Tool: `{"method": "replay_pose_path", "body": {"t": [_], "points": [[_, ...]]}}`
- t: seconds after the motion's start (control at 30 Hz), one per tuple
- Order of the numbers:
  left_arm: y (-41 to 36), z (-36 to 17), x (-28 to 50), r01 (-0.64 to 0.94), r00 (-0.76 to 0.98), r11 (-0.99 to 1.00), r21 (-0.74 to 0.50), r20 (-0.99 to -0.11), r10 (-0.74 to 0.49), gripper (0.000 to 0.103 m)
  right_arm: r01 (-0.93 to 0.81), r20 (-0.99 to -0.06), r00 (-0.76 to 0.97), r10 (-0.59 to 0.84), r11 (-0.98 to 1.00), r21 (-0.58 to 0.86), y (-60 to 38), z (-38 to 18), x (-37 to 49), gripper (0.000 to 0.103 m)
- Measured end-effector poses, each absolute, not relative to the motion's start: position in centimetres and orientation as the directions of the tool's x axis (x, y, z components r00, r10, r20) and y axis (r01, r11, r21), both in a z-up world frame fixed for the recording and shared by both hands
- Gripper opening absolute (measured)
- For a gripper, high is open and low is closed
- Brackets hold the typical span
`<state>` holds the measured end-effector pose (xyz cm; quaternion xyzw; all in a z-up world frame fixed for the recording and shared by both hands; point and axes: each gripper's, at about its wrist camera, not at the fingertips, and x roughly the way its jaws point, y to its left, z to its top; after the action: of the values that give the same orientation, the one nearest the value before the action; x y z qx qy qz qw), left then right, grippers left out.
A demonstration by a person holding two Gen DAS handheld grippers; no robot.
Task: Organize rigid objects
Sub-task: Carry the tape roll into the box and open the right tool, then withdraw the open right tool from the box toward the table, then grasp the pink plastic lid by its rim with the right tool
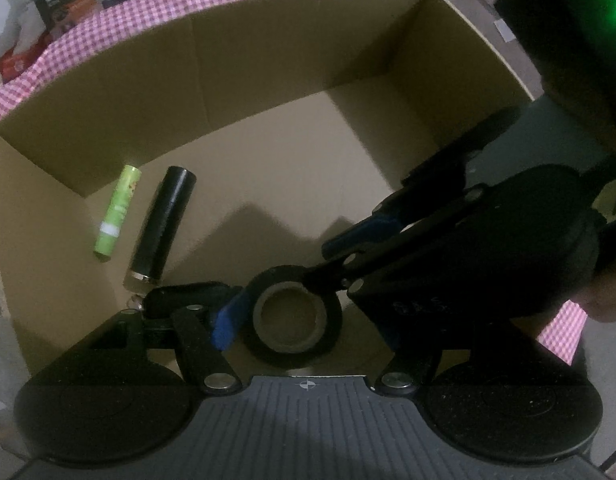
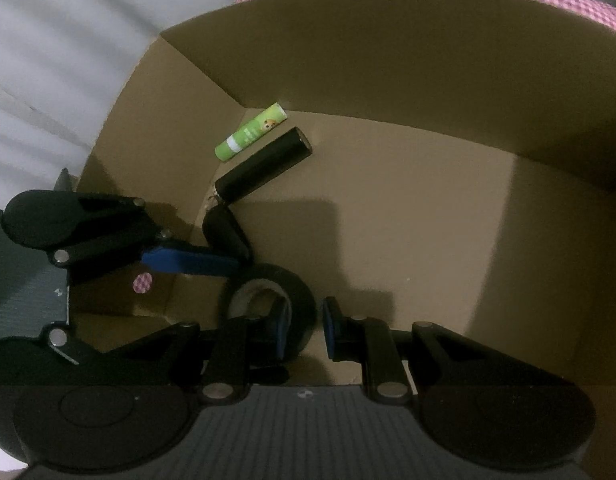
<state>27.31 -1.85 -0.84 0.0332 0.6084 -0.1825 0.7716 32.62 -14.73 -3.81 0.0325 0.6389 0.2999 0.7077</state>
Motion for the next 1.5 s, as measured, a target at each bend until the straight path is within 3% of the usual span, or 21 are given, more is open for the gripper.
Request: {"method": "replay_pose_path", "body": {"t": [0.2,0.47,0.53,0.6,0.8,0.93,1.2,1.5], "points": [[-1.7,1.9,25.6,0.338,0.280,0.929,-0.150,-0.926,-0.252,0.074,-0.388,-0.848,0.090,0.522,0.803,0.453,-16.1,-1.5,31.3,0.022],[-0.7,8.2,19.9,0.368,0.479,0.923,-0.116,-0.826,-0.295,0.083,-0.402,-0.763,0.300,0.572,0.801,0.443,-19.4,5.0,26.4,0.027],[-0.8,9.1,18.4,0.372,0.522,0.922,-0.109,-0.797,-0.304,0.085,-0.407,-0.732,0.356,0.581,0.801,0.439,-20.4,6.6,24.6,0.045],[-0.5,10.2,16.3,0.378,0.566,0.921,-0.097,-0.763,-0.312,0.087,-0.412,-0.690,0.419,0.590,0.801,0.434,-21.4,8.1,22.2,0.054],[0.0,11.1,10.6,0.372,0.672,0.928,-0.017,-0.685,-0.282,0.092,-0.429,-0.576,0.530,0.623,0.782,0.452,-23.2,9.9,14.4,0.055],[0.3,8.9,8.2,0.348,0.674,0.937,-0.018,-0.690,-0.263,0.092,-0.413,-0.527,0.543,0.654,0.754,0.510,-23.7,8.8,9.9,0.054],[-0.5,2.0,6.5,0.318,0.587,0.948,-0.003,-0.784,-0.200,0.089,-0.278,-0.571,0.497,0.653,0.744,0.608,-23.3,3.3,5.6,0.054],[-2.9,-2.1,6.6,0.429,0.480,0.902,-0.043,-0.835,-0.268,0.087,-0.248,-0.683,0.463,0.565,0.823,0.512,-20.2,-1.0,6.1,0.047]]}}
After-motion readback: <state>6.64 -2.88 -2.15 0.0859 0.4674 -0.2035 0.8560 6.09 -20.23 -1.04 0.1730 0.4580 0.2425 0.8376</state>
